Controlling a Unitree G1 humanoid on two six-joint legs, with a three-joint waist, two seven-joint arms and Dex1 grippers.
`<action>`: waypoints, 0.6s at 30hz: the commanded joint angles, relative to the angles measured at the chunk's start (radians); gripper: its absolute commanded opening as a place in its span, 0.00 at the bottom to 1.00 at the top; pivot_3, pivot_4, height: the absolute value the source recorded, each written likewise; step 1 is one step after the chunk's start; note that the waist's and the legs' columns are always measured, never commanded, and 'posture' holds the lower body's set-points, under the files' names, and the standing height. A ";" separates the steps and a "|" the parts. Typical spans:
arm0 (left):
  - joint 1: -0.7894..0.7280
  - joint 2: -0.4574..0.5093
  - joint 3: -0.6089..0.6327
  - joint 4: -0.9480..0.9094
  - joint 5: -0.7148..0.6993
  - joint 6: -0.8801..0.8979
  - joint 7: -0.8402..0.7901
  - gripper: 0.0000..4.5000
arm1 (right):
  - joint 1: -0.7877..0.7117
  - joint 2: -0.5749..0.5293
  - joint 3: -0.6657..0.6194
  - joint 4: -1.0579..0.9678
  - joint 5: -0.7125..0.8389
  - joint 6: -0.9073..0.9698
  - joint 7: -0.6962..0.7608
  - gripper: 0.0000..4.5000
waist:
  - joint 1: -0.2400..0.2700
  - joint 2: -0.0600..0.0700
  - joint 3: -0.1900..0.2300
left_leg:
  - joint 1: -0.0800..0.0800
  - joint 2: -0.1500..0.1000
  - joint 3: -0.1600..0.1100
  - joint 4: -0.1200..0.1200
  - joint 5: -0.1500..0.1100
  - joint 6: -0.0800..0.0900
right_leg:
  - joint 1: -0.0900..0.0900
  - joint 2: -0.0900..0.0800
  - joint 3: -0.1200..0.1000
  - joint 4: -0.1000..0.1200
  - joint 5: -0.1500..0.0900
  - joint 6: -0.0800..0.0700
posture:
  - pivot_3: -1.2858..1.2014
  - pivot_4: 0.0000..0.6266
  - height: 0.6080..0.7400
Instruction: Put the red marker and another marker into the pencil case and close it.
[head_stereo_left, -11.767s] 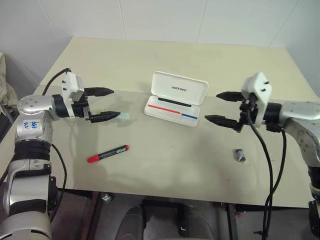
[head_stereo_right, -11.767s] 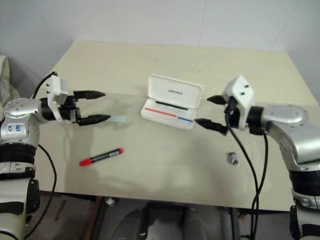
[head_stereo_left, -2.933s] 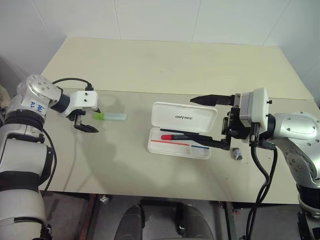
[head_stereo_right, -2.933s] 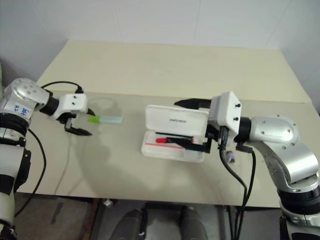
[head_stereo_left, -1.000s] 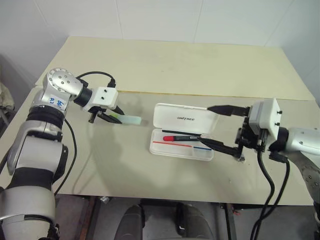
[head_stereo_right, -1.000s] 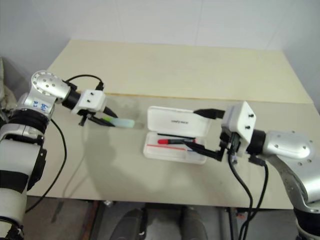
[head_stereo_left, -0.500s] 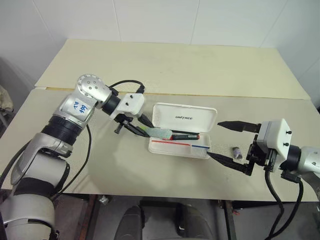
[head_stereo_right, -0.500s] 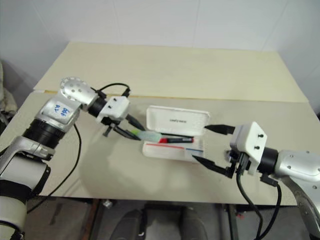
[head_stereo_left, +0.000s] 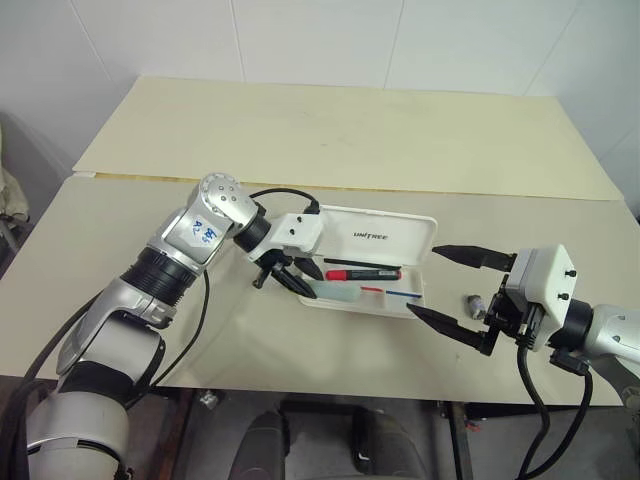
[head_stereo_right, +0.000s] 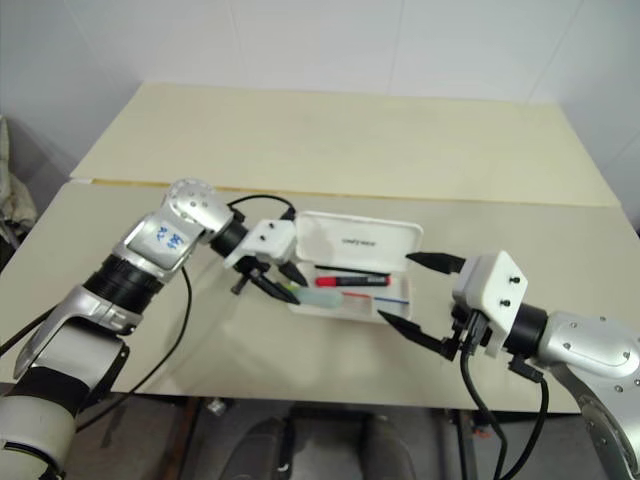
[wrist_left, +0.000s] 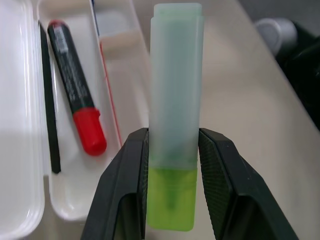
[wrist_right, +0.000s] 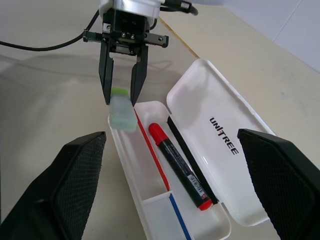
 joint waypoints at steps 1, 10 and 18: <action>-0.007 -0.046 0.007 -0.004 0.040 0.019 0.035 0.26 | 0.002 0.014 0.001 -0.035 -0.003 -0.015 -0.020 1.00 | 0.001 0.000 0.000 | 0.000 0.000 0.000 0.000 0.000 0.000 | 0.000 0.000 0.000 0.000 0.000 0.000 | 0.52 0.24 1.00; -0.012 -0.108 0.025 -0.038 0.066 0.113 0.055 0.26 | 0.014 0.032 0.012 -0.052 -0.016 -0.022 -0.044 1.00 | -0.003 0.000 0.000 | -0.001 0.000 0.000 0.000 0.000 0.000 | 0.000 0.000 0.000 -0.001 0.000 0.000 | 0.52 0.24 1.00; -0.011 -0.087 0.005 -0.051 0.102 0.133 0.045 0.26 | 0.006 0.040 0.020 -0.053 -0.022 -0.024 -0.054 1.00 | 0.000 0.000 0.000 | -0.001 0.001 0.000 0.000 0.000 0.000 | 0.000 0.001 0.001 -0.002 0.000 -0.001 | 0.52 0.24 1.00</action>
